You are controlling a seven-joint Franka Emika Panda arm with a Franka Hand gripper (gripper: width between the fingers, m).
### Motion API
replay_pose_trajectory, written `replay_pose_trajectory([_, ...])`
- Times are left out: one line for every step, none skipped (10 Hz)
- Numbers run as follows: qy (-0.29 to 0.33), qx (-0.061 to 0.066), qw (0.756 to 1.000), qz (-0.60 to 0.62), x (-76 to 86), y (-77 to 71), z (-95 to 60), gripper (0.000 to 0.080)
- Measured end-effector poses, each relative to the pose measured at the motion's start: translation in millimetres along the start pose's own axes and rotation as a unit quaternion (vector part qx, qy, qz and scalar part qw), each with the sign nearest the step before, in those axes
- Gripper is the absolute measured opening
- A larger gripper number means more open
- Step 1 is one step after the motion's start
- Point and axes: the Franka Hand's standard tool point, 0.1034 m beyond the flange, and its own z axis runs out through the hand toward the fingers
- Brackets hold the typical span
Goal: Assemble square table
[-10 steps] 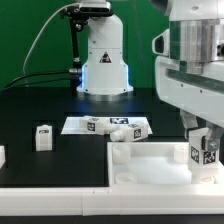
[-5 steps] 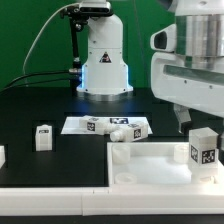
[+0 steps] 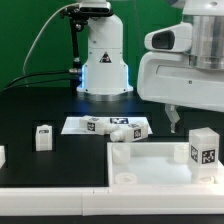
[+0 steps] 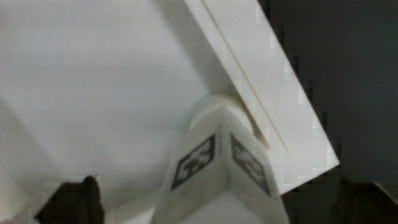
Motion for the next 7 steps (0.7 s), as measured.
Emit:
replay_pose_trajectory([0.008,0.018,1.000,-0.011,7.1,-0.8,-1.3,0.0649])
replay_pose_trajectory([0.012,0.019,0.999,-0.048,7.7,1.4,2.1,0.0649])
replay_pose_trajectory([0.012,0.019,0.998,-0.060,4.6,-4.5,3.6,0.0649])
replay_pose_trajectory([0.014,0.022,0.995,-0.100,4.7,-9.2,1.7,0.0649])
replay_pose_trajectory([0.020,0.024,0.991,-0.129,5.7,-11.5,1.7,0.0649])
replay_pose_trajectory([0.016,0.023,0.991,-0.128,1.9,-14.2,5.0,0.0649])
replay_pose_trajectory([0.010,0.021,0.993,-0.115,-1.4,-16.7,5.9,0.0649])
